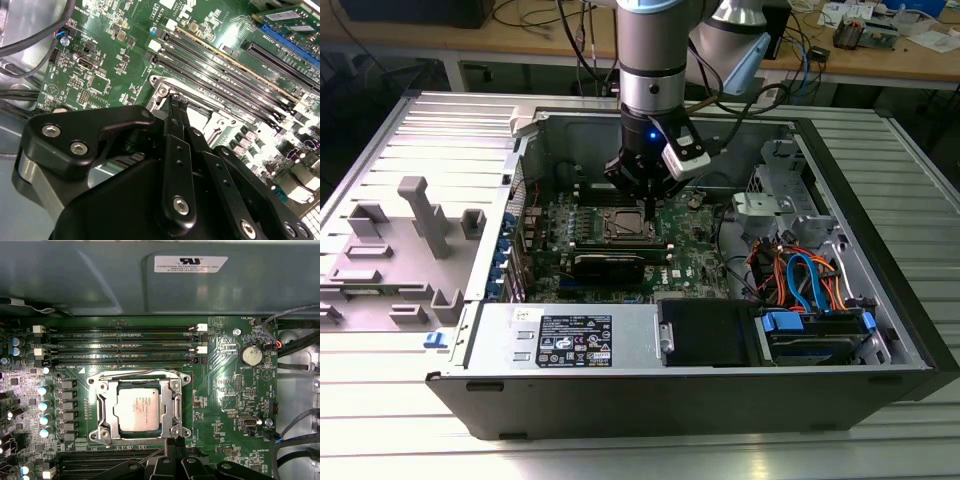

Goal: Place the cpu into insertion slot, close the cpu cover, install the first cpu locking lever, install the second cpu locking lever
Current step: 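Install the second cpu locking lever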

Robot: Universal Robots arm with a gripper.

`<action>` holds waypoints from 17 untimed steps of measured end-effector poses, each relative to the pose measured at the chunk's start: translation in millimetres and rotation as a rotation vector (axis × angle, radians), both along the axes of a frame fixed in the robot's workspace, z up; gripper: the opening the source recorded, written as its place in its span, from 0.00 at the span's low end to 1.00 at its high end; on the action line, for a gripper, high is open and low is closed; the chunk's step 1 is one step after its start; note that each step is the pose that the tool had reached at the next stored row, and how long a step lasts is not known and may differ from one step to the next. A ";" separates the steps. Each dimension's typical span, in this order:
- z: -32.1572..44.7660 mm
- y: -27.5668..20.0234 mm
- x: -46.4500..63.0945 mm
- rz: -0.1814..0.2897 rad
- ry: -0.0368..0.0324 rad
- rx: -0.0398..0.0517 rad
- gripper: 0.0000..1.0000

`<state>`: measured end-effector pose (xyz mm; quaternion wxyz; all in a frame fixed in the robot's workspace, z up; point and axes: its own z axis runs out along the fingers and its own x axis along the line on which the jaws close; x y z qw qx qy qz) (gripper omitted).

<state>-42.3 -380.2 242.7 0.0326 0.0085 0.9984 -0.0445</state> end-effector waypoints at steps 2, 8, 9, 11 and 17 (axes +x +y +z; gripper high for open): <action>0.0 0.0 0.0 0.000 0.0000 0.0000 0.11; 0.0 -3.8 -0.9 0.000 -0.0001 -0.0001 0.11; 0.0 -5.6 -1.2 0.000 -0.0001 0.0000 0.11; 0.0 -5.7 -1.2 0.000 -0.0001 0.0000 0.11; 0.0 -5.9 -1.2 0.000 -0.0001 0.0000 0.11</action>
